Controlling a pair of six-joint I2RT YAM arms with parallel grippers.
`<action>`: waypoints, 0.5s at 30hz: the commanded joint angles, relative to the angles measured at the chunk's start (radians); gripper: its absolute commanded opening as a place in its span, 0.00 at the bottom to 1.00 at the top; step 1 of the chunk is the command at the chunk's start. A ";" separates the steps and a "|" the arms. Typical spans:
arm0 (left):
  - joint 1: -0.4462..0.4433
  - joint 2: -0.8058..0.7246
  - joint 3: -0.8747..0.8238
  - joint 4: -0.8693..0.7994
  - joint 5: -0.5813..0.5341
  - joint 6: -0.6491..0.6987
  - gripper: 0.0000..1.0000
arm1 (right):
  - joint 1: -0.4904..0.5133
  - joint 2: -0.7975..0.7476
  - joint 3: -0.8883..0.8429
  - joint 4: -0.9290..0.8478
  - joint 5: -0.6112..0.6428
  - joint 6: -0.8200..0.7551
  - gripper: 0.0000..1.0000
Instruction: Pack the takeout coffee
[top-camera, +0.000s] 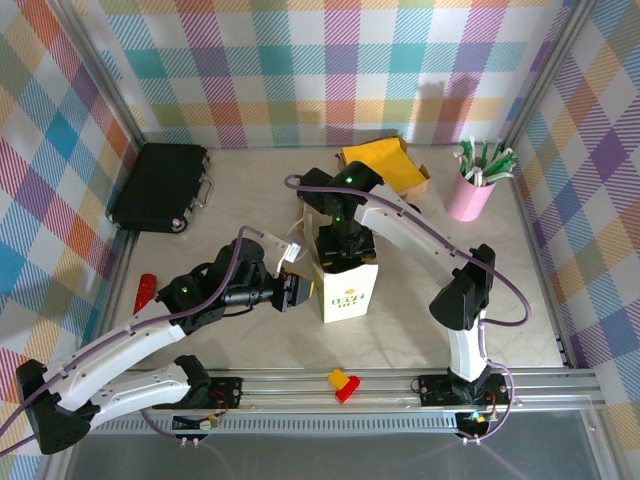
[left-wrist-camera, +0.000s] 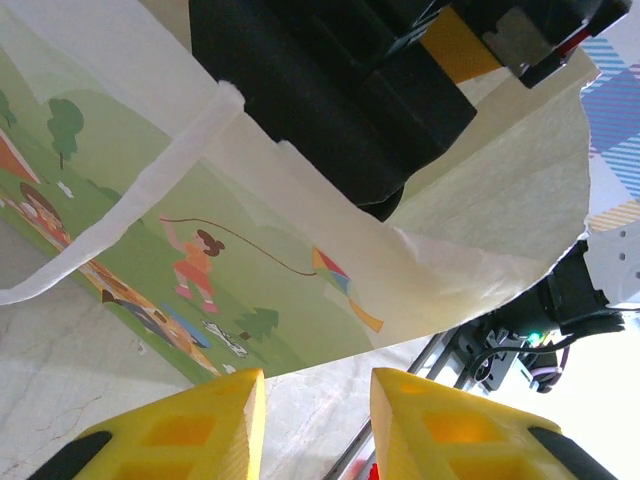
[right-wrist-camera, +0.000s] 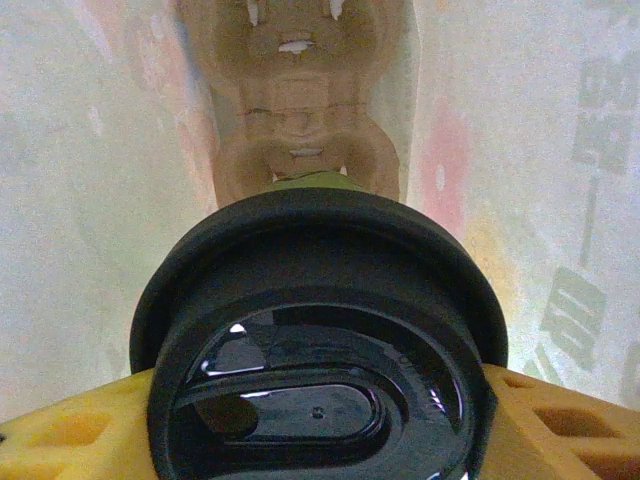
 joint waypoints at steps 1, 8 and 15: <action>-0.009 0.007 -0.009 0.037 0.024 -0.015 0.33 | -0.005 0.006 0.037 -0.036 0.005 -0.023 0.53; -0.009 0.009 -0.007 0.035 0.020 -0.016 0.32 | -0.005 0.020 0.070 -0.028 0.018 -0.034 0.52; -0.010 0.009 -0.002 0.028 0.012 -0.013 0.32 | -0.005 0.022 0.094 -0.032 0.025 -0.045 0.52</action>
